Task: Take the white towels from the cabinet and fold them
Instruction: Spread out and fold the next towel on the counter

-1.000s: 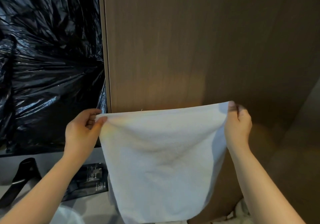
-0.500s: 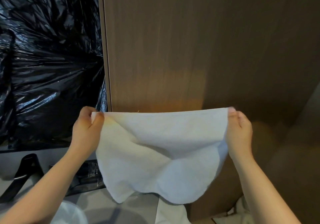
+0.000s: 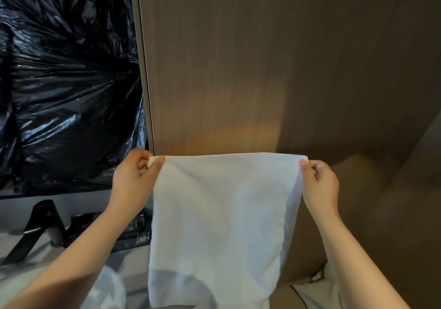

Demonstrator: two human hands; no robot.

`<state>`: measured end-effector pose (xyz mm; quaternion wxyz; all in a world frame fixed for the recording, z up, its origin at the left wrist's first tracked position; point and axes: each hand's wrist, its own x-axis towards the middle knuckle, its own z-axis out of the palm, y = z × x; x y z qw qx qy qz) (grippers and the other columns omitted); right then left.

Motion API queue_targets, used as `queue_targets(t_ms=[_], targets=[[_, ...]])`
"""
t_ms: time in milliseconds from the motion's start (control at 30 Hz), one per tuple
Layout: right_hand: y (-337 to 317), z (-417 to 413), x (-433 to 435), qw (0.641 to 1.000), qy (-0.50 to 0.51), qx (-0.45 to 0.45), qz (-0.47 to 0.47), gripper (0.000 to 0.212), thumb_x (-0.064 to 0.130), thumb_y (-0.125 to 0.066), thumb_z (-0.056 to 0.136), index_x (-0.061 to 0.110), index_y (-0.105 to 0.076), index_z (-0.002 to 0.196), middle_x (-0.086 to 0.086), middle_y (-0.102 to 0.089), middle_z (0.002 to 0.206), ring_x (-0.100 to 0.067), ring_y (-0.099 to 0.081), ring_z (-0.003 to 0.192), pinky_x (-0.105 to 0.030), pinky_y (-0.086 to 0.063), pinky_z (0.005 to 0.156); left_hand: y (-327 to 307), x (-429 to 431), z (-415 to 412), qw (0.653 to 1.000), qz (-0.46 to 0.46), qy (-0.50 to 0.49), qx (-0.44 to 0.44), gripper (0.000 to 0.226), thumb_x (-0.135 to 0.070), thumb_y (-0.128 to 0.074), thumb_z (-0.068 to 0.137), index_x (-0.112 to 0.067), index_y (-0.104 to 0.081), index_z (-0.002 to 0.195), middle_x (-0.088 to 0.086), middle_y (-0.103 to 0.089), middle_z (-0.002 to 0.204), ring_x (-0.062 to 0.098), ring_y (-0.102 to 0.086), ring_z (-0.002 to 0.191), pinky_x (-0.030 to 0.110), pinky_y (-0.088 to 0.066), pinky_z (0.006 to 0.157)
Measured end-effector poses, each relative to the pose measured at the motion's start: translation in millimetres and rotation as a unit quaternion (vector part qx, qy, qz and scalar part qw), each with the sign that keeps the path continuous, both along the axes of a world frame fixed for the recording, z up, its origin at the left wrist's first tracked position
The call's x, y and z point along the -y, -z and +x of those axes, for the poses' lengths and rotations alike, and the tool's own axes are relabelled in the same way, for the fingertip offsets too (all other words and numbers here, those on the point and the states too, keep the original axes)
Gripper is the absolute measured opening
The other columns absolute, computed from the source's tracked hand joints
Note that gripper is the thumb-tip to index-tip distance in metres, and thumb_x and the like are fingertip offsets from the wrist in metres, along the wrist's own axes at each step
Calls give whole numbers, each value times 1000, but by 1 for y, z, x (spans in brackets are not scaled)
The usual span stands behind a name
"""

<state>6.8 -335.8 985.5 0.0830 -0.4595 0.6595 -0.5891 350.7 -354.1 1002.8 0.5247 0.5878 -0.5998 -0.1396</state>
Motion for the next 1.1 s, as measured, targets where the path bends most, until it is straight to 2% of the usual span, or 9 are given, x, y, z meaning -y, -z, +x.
queue_targets(t_ms=[133, 300, 433, 533, 667, 733, 867, 1000, 1100], targets=[[-3, 9, -17, 999, -8, 4, -31, 23, 38, -53, 98, 18, -64, 93, 1, -63, 79, -15, -60, 75, -27, -47, 63, -5, -13, -6, 999, 4, 8, -33, 19, -34, -62, 90, -20, -55, 81, 13, -63, 70, 32, -60, 69, 35, -48, 62], [-9, 32, -41, 997, -26, 3, -73, 11, 35, -62, 93, 32, -67, 85, 14, -66, 74, -5, -62, 77, -21, -50, 63, -12, -37, -22, 994, 13, 45, -99, 19, -31, -65, 89, -14, -58, 82, 14, -67, 68, 34, -63, 67, 45, -54, 67], [-13, 58, -59, 994, -70, 22, -86, 11, 31, -65, 91, 35, -69, 81, 14, -67, 72, -7, -64, 73, -14, -51, 58, -13, -50, -37, 984, 30, 93, -149, 18, -24, -66, 90, -9, -58, 83, 3, -62, 55, 14, -54, 49, 25, -49, 53], [-14, 75, -69, 988, -106, 61, -91, 9, 28, -67, 89, 33, -71, 81, 10, -69, 72, -9, -65, 69, -17, -54, 60, -14, -59, -46, 977, 36, 123, -171, 14, -21, -65, 90, -9, -60, 85, -8, -59, 51, 2, -52, 47, 12, -44, 50], [-15, 98, -81, 978, -165, 87, -95, 6, 25, -69, 87, 29, -73, 83, 5, -69, 70, -11, -64, 63, -15, -53, 59, -13, -69, -54, 967, 52, 143, -206, 12, -21, -63, 91, -8, -63, 89, -3, -62, 58, 8, -52, 53, 23, -47, 60], [-13, 108, -85, 973, -194, 92, -90, 6, 25, -70, 86, 27, -74, 83, 5, -68, 68, -10, -64, 61, -12, -51, 57, -13, -74, -57, 957, 60, 153, -239, 10, -17, -62, 92, -7, -63, 89, 6, -67, 66, 11, -56, 57, 23, -50, 60], [-10, 124, -88, 965, -237, 89, -65, 4, 28, -71, 85, 29, -73, 82, 8, -69, 69, -8, -65, 65, -11, -49, 57, -7, -83, -64, 939, 78, 180, -282, 7, -11, -63, 90, -4, -64, 89, 10, -71, 72, 14, -64, 63, 23, -54, 62], [-3, 135, -92, 956, -272, 96, -45, 11, 42, -67, 81, 33, -73, 83, 5, -69, 69, -16, -65, 63, -19, -54, 56, 1, -87, -66, 932, 88, 196, -292, 6, -7, -63, 90, 0, -63, 91, 1, -67, 62, 9, -61, 59, 18, -51, 59], [-3, 137, -93, 946, -307, 99, -33, 21, 49, -65, 78, 32, -73, 87, 3, -70, 73, -19, -67, 66, -25, -57, 57, 4, -91, -65, 924, 93, 204, -310, 6, -7, -63, 90, -2, -64, 91, 9, -71, 69, 14, -65, 63, 19, -53, 61]])
